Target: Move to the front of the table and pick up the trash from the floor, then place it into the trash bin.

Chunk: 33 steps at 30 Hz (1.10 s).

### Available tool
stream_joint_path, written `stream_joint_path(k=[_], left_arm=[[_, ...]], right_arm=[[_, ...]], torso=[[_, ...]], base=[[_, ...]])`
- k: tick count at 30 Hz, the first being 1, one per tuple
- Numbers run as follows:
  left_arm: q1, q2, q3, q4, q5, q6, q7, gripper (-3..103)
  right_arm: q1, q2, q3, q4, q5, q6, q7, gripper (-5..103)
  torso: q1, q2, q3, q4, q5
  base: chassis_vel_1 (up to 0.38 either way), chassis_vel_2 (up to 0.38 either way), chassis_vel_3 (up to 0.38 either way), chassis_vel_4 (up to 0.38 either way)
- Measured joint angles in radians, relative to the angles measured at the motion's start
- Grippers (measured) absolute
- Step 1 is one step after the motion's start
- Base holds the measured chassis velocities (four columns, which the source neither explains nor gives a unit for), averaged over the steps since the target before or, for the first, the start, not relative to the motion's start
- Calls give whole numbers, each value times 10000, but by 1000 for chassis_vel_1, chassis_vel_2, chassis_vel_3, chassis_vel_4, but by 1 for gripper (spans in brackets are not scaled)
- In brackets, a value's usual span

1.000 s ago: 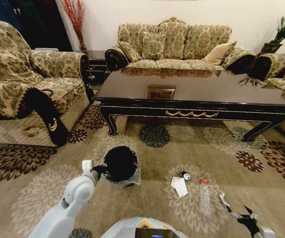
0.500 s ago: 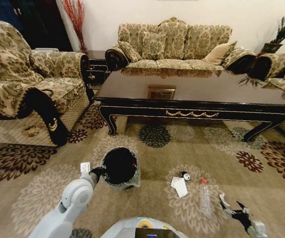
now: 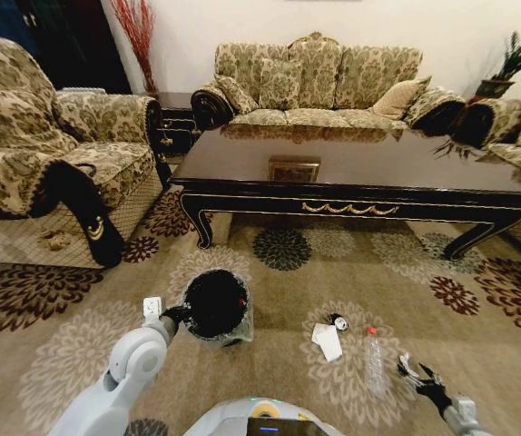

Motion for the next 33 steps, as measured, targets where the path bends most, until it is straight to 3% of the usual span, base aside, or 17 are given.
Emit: stream_joint_path(k=[14, 21, 23, 27, 33], left_arm=[[58, -40, -53, -95, -36, 0, -2, 2], [48, -66, 6, -130, -71, 0, -12, 2], [37, -68, 15, -130, -70, 0, -13, 2], [17, -67, 111, -133, -95, -1, -13, 2], [-66, -94, 307, -73, -78, -1, -12, 2]], right_arm=[[-197, -6, 220, 34, -23, 34, -488, 32], [-441, -39, 640, 206, -27, 19, -680, 12], [-485, -38, 759, 230, -23, 13, -719, 12], [-863, -56, 1166, 658, 140, -1, -803, 1], [-1483, -87, 1521, 1659, 321, 19, -840, 0]], torso=[[0, 0, 0, 9, 8], [0, -3, 2, -8, -2], [0, -3, 2, -10, -2], [0, -4, 2, -3, 1], [0, -4, 2, -4, 0]], base=[[0, 0, 0, 0], [0, 0, 0, 0], [0, 0, 0, 0], [0, 0, 0, 0], [0, 0, 0, 0]])
